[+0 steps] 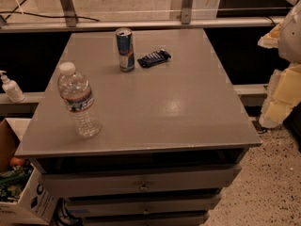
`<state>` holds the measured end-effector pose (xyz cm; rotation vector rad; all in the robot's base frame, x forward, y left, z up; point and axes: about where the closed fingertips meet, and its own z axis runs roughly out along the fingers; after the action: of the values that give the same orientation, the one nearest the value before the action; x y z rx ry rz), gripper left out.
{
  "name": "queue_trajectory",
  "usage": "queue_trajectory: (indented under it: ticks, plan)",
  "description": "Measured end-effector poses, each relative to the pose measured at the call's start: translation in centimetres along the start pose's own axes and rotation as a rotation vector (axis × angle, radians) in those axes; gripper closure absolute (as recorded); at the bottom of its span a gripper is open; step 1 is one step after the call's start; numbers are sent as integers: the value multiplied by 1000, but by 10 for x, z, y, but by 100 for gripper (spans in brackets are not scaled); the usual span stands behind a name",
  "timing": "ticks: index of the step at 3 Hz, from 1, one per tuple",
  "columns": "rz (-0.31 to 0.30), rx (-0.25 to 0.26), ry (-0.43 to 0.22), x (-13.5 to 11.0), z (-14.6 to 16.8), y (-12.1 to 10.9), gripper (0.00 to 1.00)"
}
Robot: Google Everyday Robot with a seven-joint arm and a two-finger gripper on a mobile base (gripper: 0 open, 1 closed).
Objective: Move rxbar blueberry near water bottle
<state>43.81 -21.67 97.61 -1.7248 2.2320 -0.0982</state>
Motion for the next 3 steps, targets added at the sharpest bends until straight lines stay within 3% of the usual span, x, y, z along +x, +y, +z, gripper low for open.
queue_trajectory:
  ticks: [1, 2, 3]
  plan:
    - [0, 0, 0, 0, 0, 0, 0]
    - [13, 18, -47, -4, 13, -9, 0]
    - [43, 47, -128, -15, 44, -37, 0]
